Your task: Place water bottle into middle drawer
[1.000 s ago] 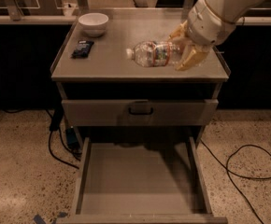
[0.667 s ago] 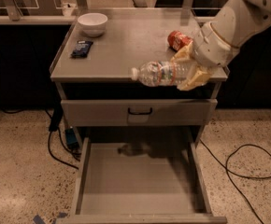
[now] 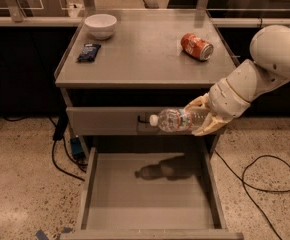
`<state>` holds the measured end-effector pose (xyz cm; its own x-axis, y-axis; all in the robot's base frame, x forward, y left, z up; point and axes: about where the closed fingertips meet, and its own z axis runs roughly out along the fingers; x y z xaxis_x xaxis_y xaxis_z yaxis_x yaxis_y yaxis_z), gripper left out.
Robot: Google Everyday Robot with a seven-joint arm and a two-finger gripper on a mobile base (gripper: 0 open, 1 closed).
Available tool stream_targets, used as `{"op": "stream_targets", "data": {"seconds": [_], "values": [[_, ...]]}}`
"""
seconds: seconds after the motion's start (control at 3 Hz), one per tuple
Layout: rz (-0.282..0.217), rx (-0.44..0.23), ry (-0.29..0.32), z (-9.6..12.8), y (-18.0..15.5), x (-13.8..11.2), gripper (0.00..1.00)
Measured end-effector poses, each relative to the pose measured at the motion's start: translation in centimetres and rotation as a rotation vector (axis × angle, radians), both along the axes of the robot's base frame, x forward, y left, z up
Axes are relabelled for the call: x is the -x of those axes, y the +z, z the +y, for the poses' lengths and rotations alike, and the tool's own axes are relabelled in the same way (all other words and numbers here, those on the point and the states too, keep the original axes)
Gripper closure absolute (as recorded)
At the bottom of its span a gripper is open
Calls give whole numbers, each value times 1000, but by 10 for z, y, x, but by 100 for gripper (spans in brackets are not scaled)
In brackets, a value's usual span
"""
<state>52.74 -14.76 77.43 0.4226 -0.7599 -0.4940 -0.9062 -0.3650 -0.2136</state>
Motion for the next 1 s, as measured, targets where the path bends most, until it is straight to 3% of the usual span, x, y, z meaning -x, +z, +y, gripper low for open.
{"op": "stream_targets", "data": {"seconds": [0.67, 1.0], "values": [[-1, 39, -4, 6, -17, 1, 100], [48, 96, -29, 6, -69, 1, 100]]}}
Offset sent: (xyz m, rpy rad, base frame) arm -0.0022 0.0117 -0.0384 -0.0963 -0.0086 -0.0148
